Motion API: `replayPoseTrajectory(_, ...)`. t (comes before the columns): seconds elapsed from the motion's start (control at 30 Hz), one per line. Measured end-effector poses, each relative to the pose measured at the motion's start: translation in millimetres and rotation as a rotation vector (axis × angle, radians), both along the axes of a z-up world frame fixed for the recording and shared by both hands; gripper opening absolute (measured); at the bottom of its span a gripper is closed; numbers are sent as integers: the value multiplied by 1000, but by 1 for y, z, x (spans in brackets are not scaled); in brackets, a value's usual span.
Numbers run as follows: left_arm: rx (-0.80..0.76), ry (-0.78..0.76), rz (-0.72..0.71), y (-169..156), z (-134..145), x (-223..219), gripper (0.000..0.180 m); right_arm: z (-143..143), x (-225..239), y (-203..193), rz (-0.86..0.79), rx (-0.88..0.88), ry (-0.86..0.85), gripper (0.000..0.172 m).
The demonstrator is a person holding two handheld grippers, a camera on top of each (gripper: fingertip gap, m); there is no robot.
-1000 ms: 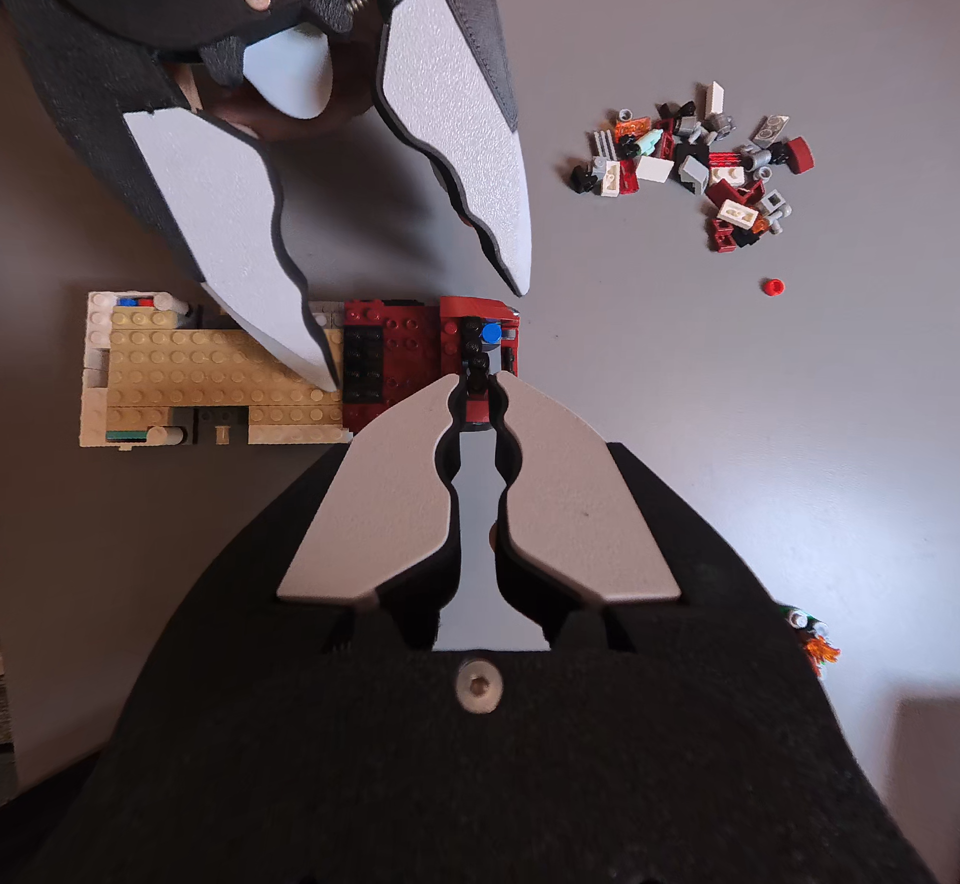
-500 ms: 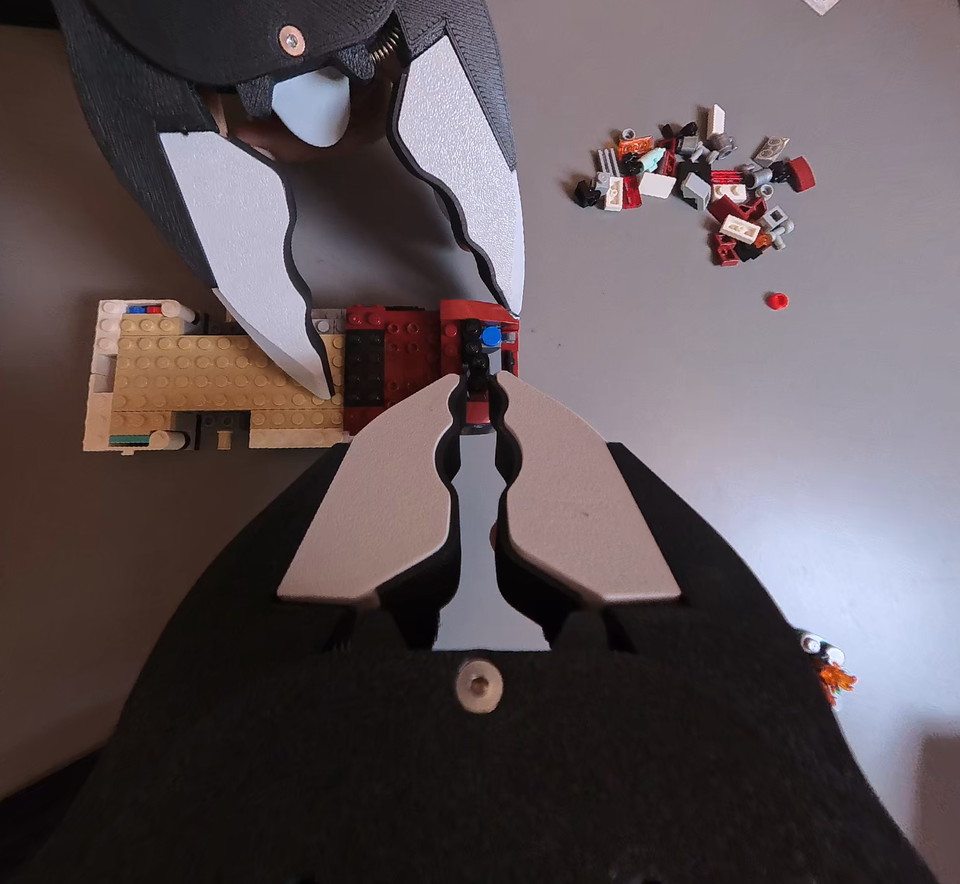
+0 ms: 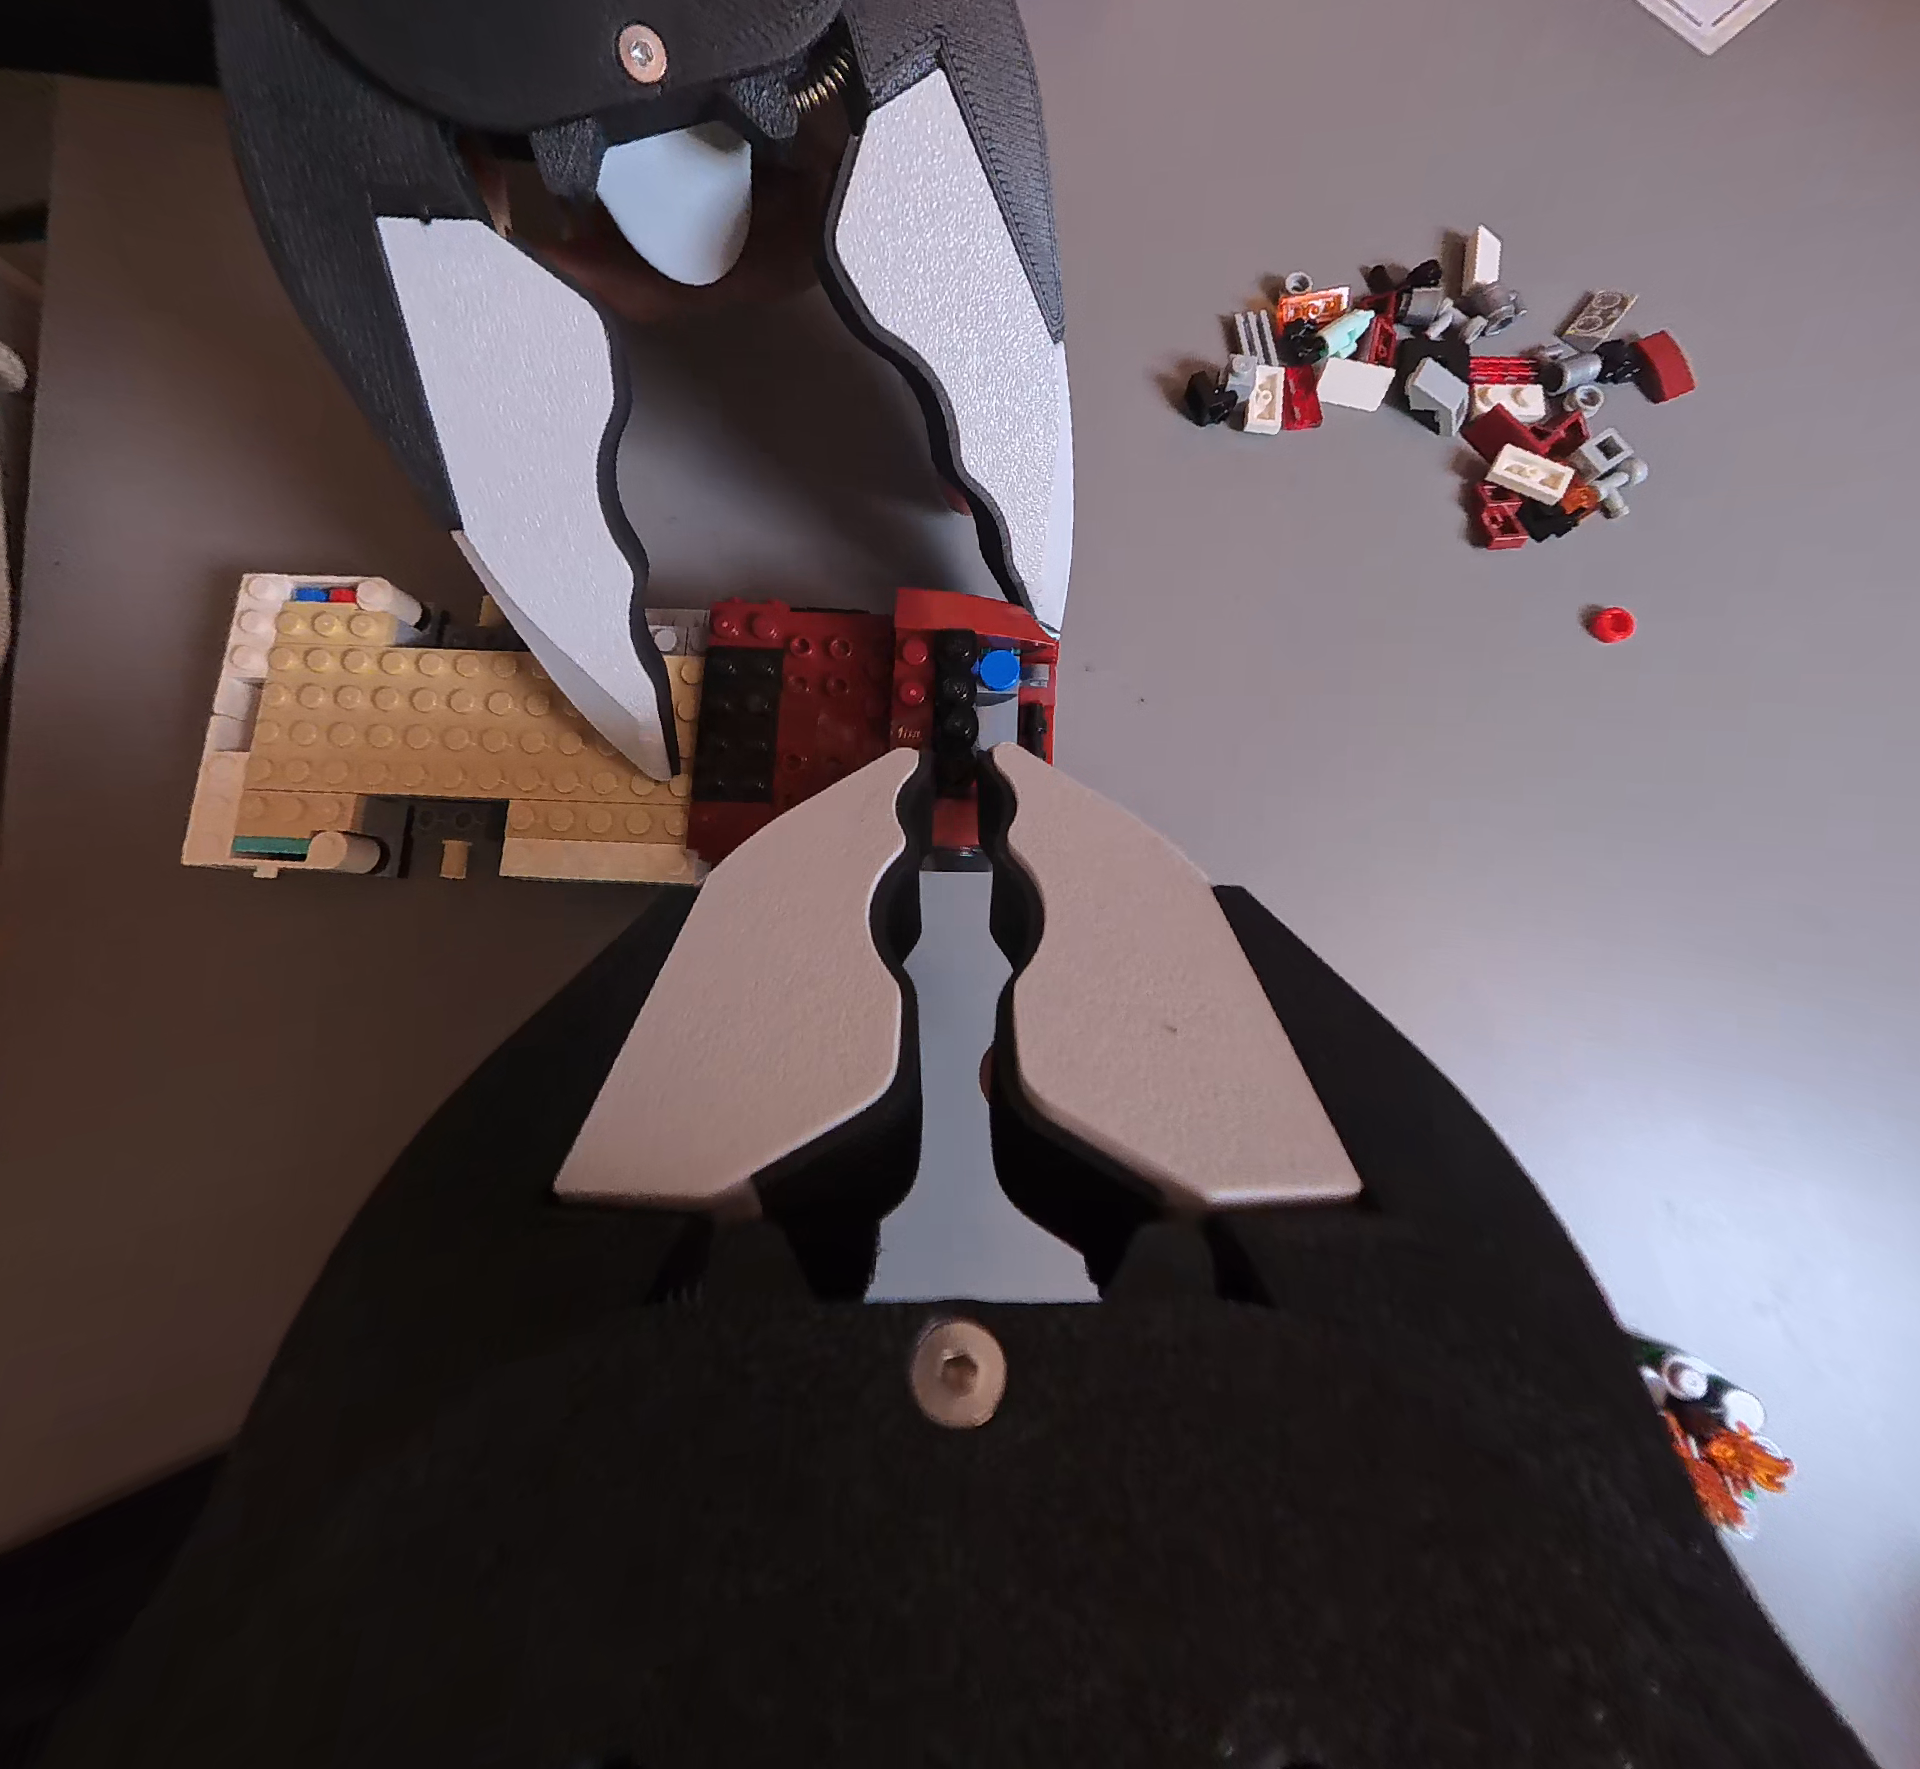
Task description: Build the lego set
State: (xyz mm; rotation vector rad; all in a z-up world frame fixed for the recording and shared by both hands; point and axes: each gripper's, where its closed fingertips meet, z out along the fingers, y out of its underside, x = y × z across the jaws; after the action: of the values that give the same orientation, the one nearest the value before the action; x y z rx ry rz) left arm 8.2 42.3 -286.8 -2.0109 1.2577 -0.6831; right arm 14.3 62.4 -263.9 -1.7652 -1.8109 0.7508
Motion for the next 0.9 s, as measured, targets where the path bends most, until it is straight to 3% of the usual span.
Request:
replayPoseTrajectory(0.47,-3,-5,2,0,0,1,80,-3,0,-4,28,-166,-70,13)
replayPoseTrajectory(0.77,-2,-5,1,0,0,1,79,5,1,-2,18,-132,-68,17)
replayPoseTrajectory(0.9,-1,-6,0,0,0,1,79,13,0,2,-16,-65,-39,4)
